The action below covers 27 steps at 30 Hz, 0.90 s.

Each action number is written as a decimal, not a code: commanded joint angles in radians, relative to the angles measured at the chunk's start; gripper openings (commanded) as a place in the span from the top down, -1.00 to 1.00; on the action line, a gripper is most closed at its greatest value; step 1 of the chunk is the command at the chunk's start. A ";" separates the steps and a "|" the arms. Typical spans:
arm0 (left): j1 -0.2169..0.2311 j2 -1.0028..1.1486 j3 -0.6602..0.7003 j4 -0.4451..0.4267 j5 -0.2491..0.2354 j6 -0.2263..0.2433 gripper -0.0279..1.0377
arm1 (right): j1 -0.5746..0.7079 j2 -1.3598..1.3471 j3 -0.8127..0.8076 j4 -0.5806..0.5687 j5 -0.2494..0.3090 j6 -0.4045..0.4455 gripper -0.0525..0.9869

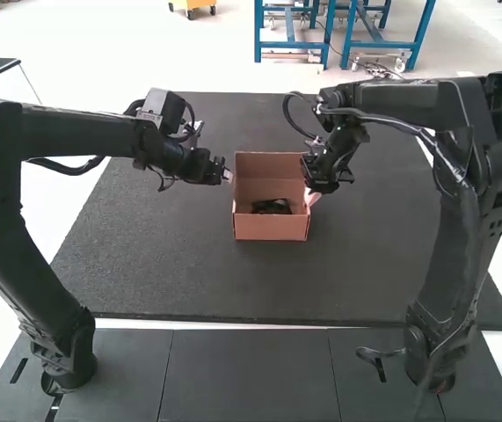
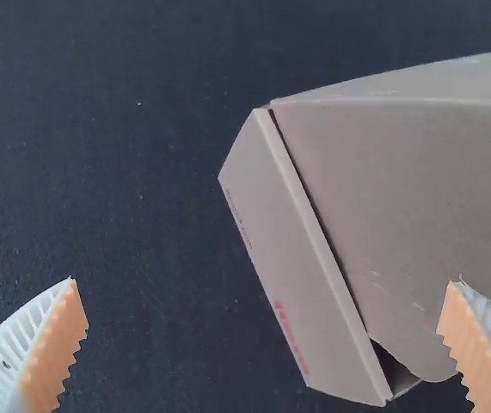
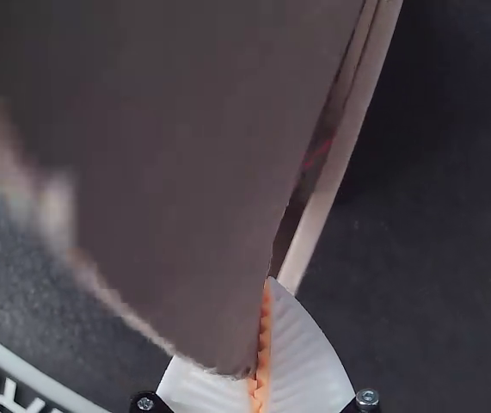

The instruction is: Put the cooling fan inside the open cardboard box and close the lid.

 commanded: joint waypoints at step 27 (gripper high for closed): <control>-0.013 0.002 0.225 0.055 -0.152 -0.033 -0.86 | 0.015 -0.474 -0.038 0.034 0.029 -0.044 -0.73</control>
